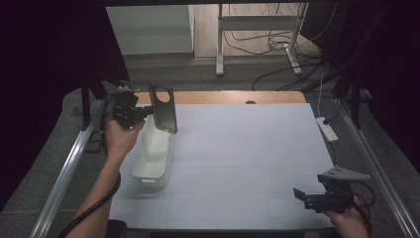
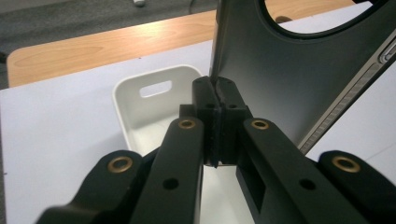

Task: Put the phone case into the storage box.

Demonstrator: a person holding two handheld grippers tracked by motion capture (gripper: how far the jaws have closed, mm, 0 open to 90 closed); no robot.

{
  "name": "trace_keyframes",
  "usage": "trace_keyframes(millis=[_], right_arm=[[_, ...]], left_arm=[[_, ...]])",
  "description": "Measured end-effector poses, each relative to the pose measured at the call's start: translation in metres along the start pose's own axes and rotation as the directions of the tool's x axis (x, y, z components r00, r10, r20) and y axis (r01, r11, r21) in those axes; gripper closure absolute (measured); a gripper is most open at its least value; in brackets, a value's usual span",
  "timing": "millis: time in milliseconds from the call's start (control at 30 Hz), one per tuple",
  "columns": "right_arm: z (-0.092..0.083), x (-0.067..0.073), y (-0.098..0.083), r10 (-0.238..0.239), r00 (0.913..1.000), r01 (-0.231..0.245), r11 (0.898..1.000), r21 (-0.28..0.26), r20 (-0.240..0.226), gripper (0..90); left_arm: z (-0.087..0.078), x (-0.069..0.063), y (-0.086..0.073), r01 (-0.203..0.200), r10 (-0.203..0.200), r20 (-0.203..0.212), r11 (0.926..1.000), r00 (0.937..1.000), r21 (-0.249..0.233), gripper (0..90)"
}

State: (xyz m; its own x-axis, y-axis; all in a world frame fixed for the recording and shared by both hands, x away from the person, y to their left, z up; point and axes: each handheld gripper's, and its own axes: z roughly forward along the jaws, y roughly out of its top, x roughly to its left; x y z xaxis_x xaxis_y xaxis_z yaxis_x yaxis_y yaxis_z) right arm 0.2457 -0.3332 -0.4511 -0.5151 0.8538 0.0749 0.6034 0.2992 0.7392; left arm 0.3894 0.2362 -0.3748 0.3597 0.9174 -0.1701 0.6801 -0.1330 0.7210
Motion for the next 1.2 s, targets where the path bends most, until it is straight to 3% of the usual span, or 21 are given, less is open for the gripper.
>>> trace_keyframes(millis=[533, 1200], right_arm=[[0.0, 0.0, 0.0, -0.001, 1.0, 0.001, 1.0, 0.0, 0.0, 0.0], [0.001, 0.0, 0.0, -0.006, 1.0, 0.007, 1.0, 0.007, -0.004, 0.0]], left_arm=[[0.013, 0.019, 0.009, 0.05, -0.05, -0.061, 0.9987, 0.9969, -0.006, 89.2], [0.033, 0.031, 0.014, 0.067, -0.068, -0.116, 0.9977, 0.9909, -0.011, 89.1]])
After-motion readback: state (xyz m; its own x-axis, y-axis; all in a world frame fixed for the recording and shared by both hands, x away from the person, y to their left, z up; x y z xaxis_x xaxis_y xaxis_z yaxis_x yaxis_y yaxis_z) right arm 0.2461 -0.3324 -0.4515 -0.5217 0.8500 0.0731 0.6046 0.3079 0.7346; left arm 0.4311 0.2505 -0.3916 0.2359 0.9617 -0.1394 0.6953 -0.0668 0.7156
